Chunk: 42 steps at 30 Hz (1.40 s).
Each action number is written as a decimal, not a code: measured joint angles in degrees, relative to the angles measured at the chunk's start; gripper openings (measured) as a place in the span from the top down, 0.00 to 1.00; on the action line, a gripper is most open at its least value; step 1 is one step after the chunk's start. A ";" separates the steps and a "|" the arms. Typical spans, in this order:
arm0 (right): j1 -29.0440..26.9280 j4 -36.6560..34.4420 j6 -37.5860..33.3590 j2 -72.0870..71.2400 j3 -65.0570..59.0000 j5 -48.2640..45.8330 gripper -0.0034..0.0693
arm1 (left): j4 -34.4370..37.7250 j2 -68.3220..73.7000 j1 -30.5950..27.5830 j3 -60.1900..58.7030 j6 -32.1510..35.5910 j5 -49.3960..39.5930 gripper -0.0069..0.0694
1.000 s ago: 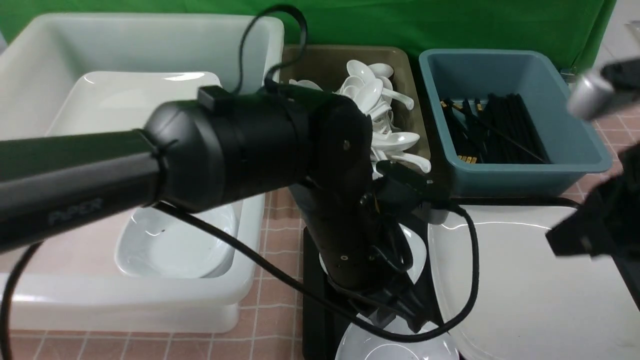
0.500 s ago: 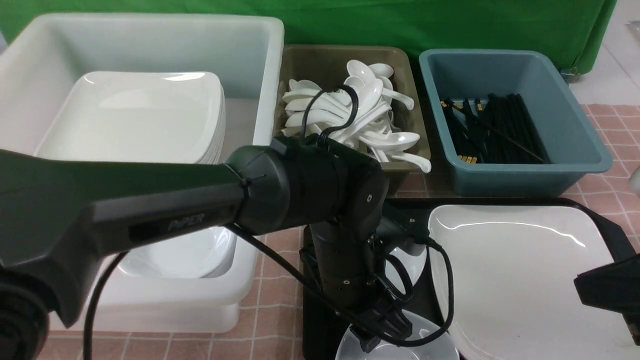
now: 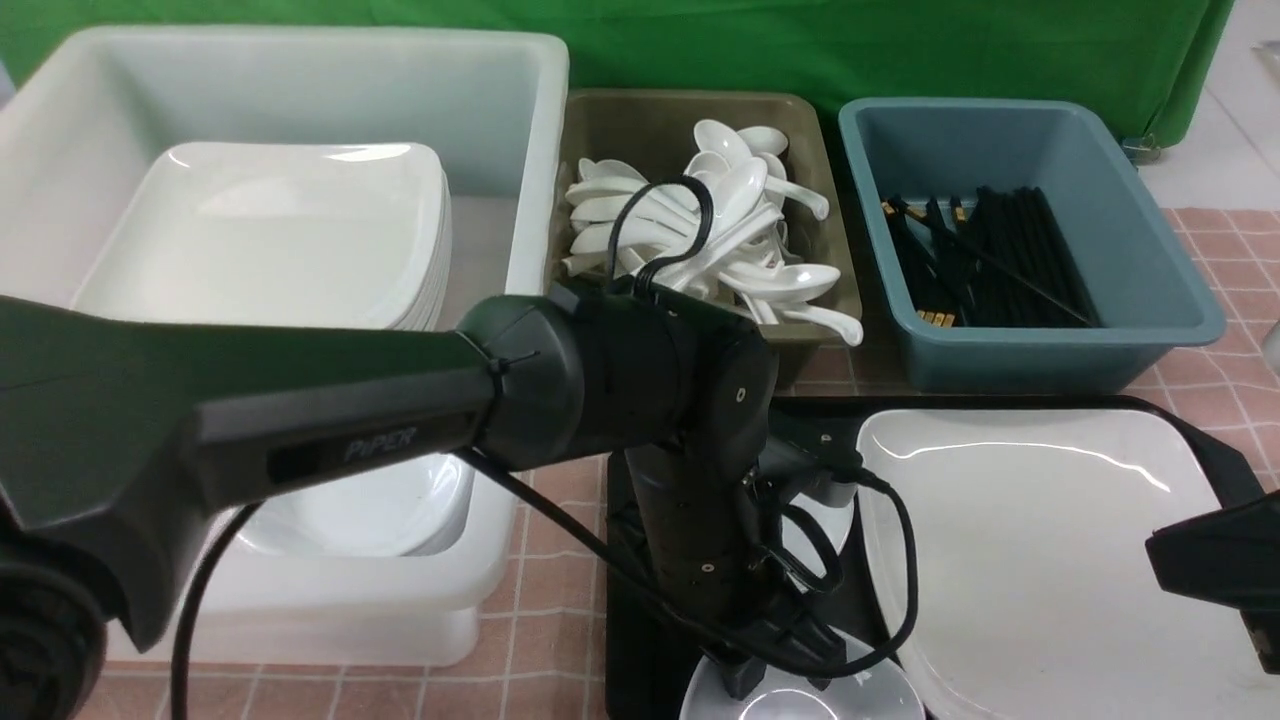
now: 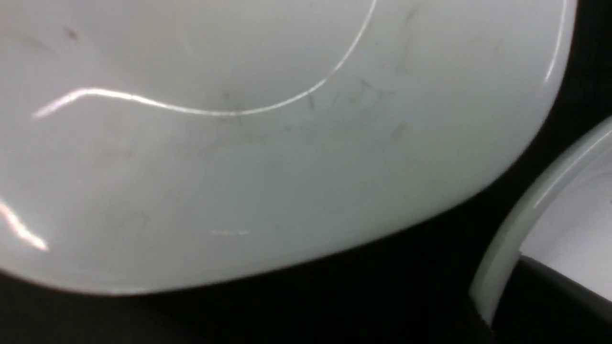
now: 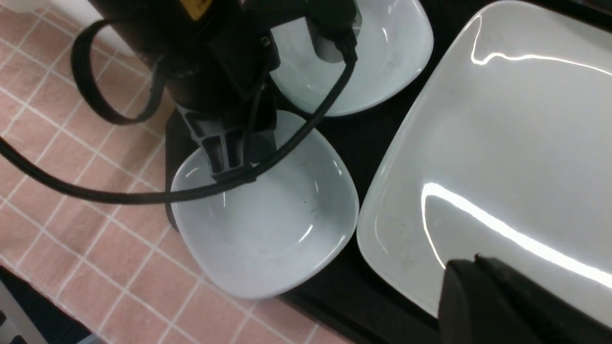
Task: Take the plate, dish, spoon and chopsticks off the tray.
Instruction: Use the left arm to grab a small plate from the dinner plate, then use the left arm to put the small plate into the large storage box on the left
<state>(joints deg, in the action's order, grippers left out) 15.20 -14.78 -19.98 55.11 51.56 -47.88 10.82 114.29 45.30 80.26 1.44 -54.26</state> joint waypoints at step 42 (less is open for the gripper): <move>26.78 -15.20 -17.08 19.99 21.66 0.98 0.91 | 7.33 -25.07 -51.10 -10.81 25.14 -6.03 0.64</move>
<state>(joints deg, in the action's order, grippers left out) 41.97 -29.97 -37.06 75.10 73.22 -46.89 18.15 89.23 -5.80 69.45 26.58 -60.29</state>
